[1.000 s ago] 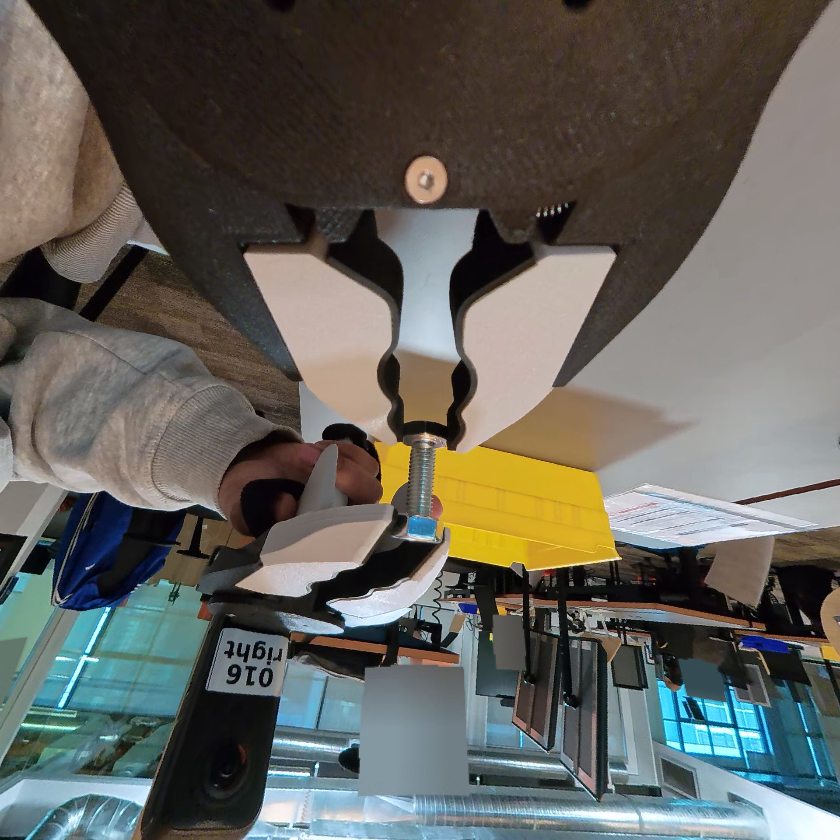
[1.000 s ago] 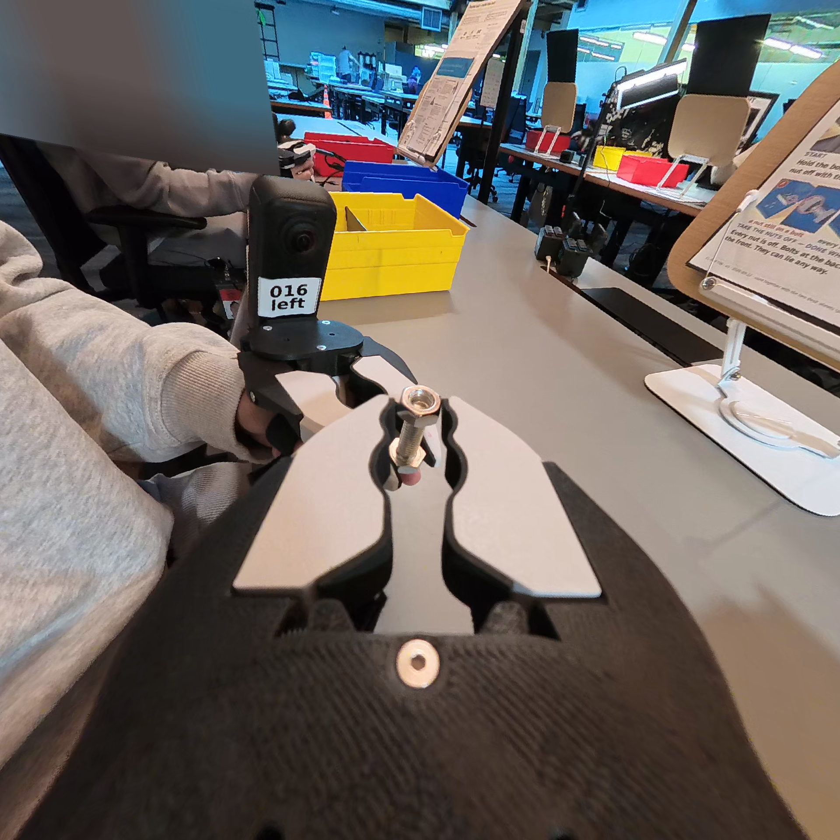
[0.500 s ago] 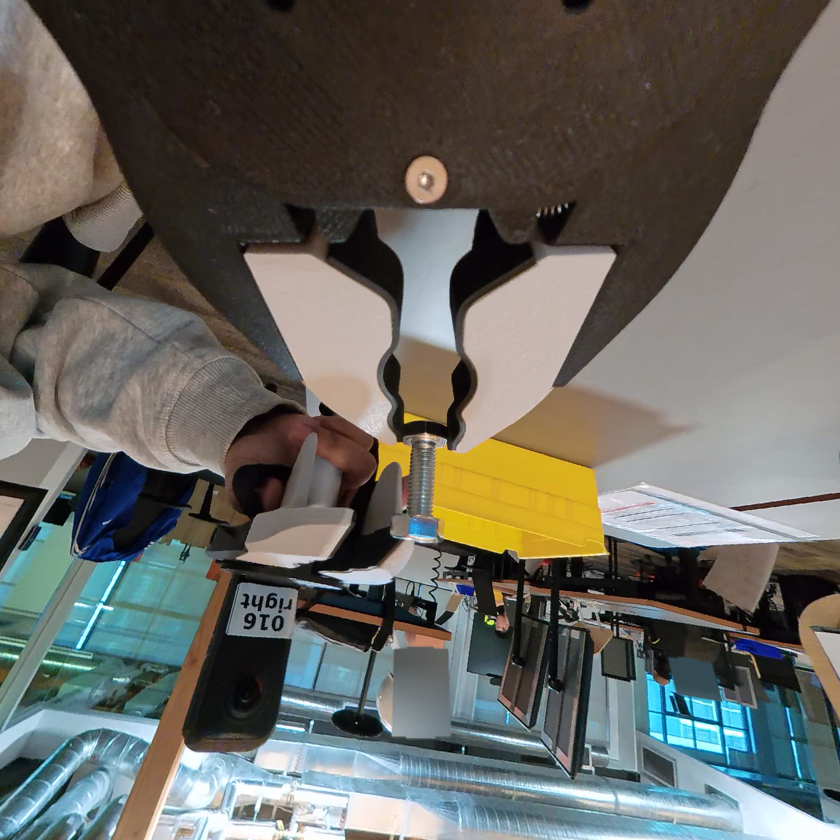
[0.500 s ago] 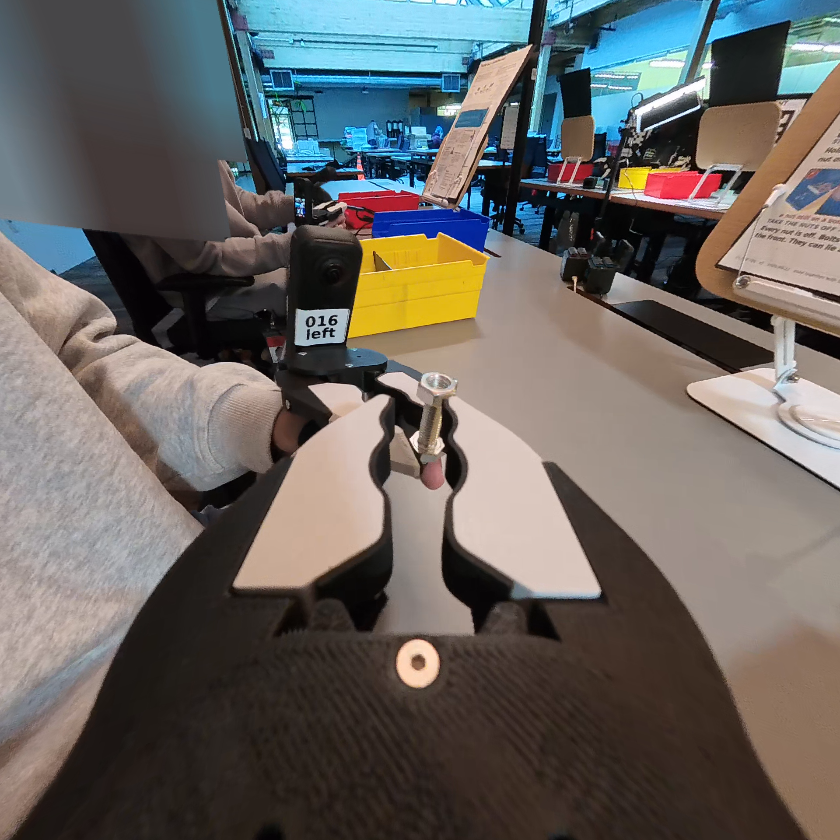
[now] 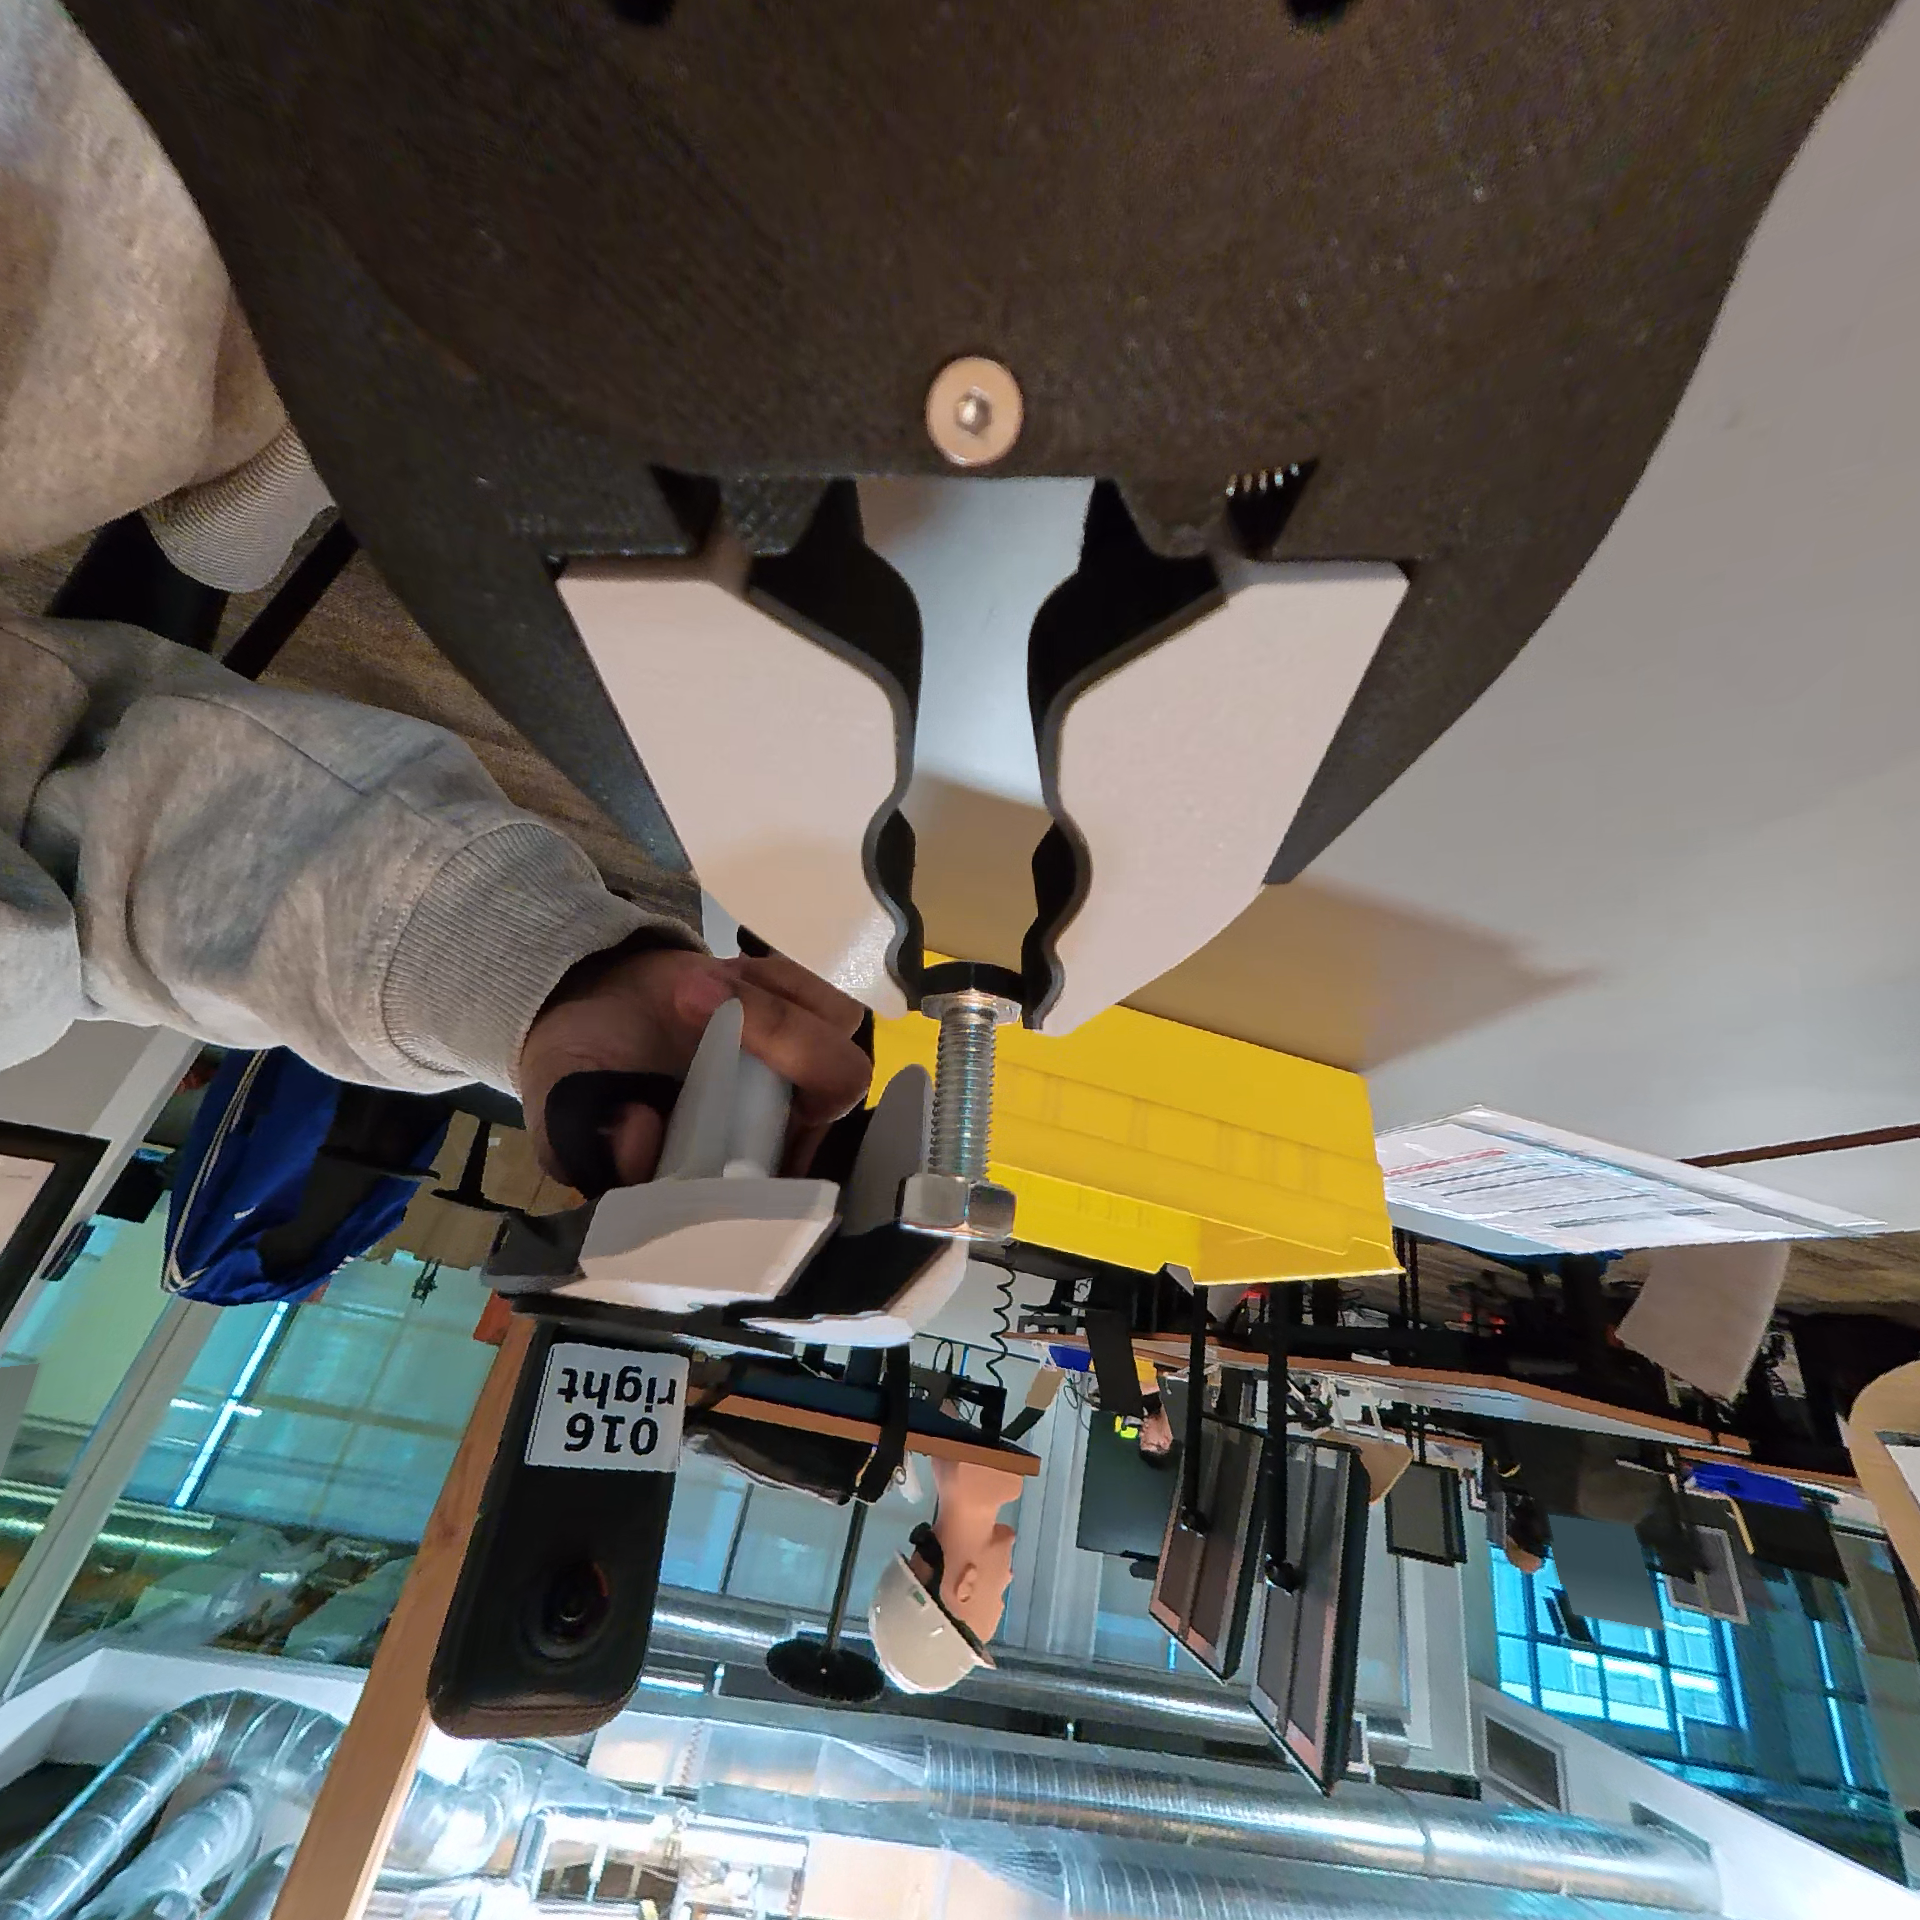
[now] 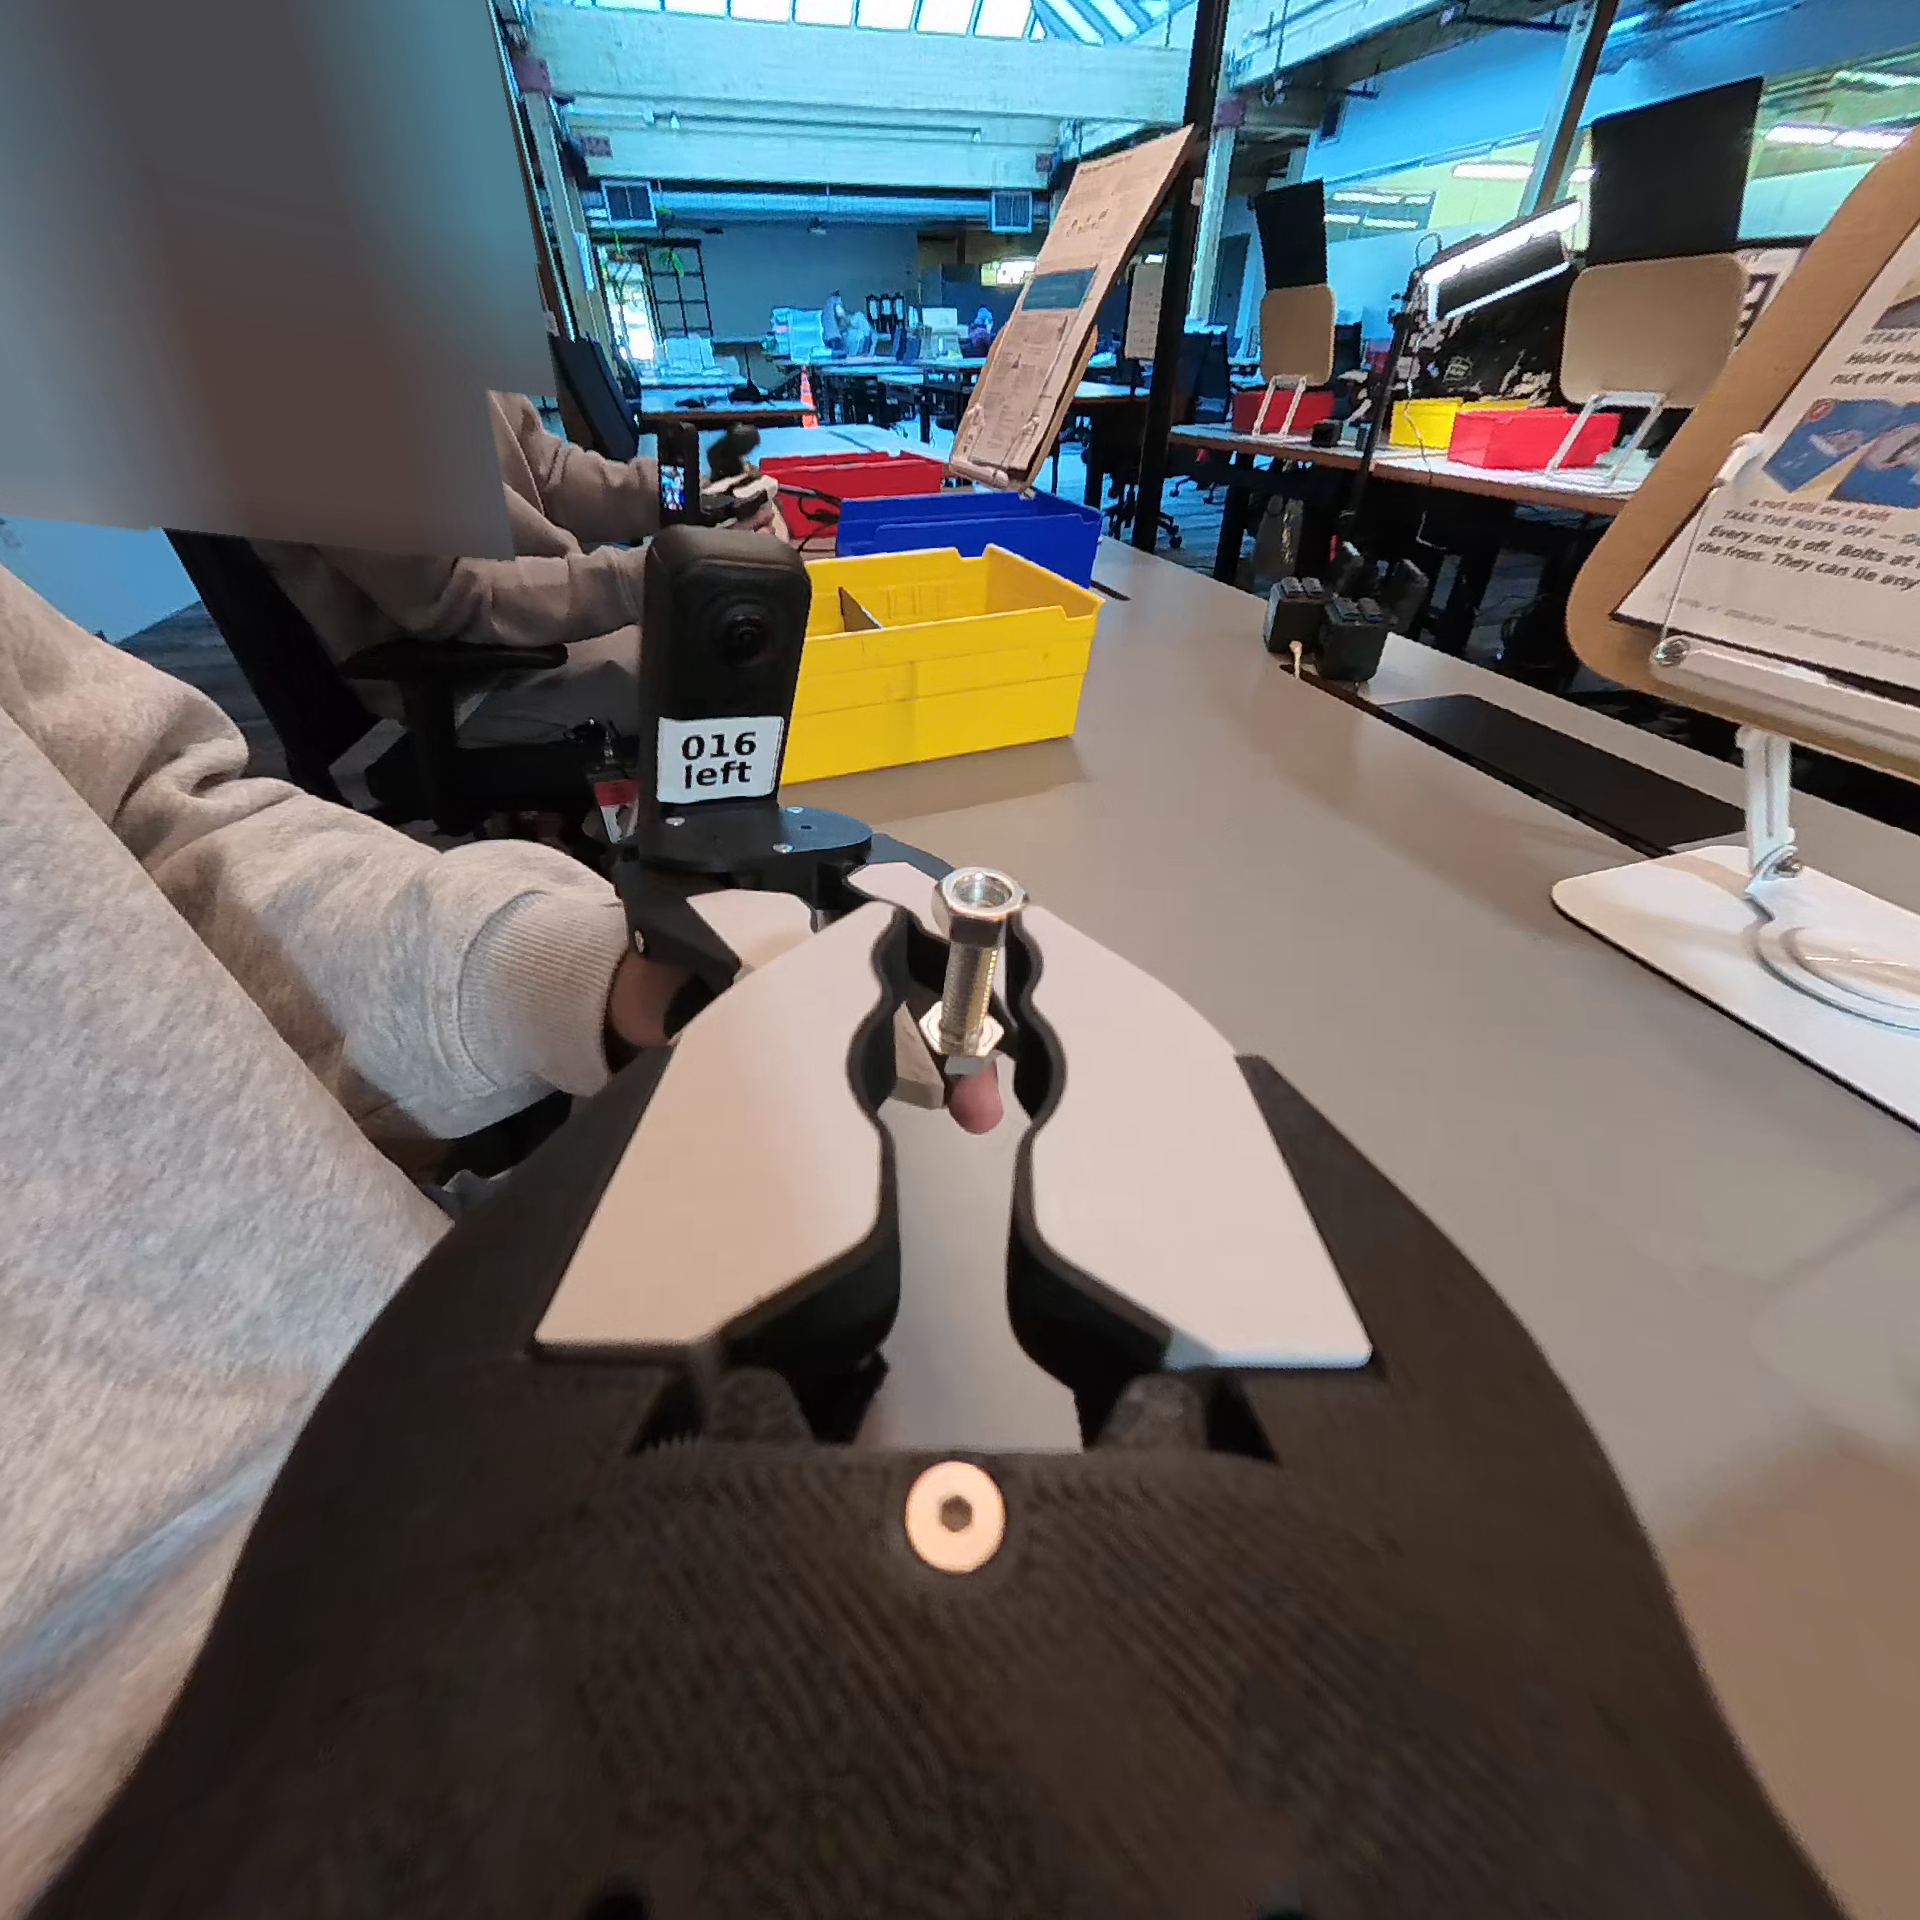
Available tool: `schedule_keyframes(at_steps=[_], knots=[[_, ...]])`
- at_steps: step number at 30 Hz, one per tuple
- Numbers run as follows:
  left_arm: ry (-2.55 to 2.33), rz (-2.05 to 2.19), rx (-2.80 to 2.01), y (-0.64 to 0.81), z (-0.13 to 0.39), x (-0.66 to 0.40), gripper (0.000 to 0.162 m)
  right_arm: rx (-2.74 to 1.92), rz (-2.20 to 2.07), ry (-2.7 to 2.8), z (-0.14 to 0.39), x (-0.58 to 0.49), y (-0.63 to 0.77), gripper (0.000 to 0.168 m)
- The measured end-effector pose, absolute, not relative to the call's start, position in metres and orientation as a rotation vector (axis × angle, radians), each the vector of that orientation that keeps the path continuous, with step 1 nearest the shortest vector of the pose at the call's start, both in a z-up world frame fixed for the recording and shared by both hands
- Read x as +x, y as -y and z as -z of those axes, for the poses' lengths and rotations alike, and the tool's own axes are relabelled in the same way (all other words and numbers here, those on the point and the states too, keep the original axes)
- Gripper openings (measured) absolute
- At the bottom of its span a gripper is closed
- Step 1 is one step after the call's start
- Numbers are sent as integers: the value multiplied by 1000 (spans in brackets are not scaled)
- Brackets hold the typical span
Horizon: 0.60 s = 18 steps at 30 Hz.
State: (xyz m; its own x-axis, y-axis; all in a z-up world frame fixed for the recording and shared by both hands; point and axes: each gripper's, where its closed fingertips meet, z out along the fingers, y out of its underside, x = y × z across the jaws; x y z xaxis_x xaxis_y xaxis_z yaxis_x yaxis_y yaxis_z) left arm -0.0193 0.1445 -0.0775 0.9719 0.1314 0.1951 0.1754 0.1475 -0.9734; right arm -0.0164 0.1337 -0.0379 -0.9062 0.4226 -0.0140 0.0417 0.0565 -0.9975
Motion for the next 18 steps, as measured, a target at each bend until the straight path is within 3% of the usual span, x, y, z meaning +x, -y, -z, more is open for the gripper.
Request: schedule_keyframes(at_steps=[7,13,18], knots=[[252,30,-1435,-146,78,-18,18,-468,-1893,2065,41,-17,-130,26],[259,34,-1427,-145,78,-19,18,-457,-1921,2047,37,-16,-134,15],[242,38,-1430,-146,77,-16,18,-470,-1889,2033,39,-19,-133,22]])
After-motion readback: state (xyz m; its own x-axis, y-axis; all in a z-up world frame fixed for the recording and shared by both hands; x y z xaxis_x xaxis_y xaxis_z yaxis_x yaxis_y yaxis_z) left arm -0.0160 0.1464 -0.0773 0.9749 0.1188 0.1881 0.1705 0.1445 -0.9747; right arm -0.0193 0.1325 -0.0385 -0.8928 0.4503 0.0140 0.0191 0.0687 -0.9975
